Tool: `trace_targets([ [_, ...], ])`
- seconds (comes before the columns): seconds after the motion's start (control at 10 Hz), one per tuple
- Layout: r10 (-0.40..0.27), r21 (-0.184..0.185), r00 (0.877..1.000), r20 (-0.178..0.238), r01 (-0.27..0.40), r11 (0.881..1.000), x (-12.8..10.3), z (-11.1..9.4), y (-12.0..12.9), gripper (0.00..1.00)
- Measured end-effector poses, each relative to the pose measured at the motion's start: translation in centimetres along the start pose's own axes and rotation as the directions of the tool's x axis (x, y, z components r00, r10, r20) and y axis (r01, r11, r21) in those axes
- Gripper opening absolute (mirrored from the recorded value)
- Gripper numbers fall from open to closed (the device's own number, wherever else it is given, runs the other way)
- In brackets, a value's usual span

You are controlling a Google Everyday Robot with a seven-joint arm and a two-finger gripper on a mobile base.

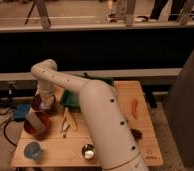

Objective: Wipe purple bowl with towel

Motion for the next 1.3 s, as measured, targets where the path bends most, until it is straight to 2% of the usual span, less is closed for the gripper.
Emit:
trace_targets([
  [0.3, 0.011, 0.015, 0.999, -0.036, -0.011, 1.0, 1.3, -0.1, -2.3, 0.0],
  [0.7, 0.031, 0.035, 0.999, -0.045, -0.03, 0.999, 2.2, 0.6, -4.5, 0.0],
  [1.0, 0.023, 0.07, 0.999, -0.023, -0.021, 0.997, 0.8, 1.1, -6.3, 0.0],
  [1.3, 0.009, 0.094, 1.0, 0.026, -0.011, 0.995, -0.8, 1.3, -6.3, 0.0],
])
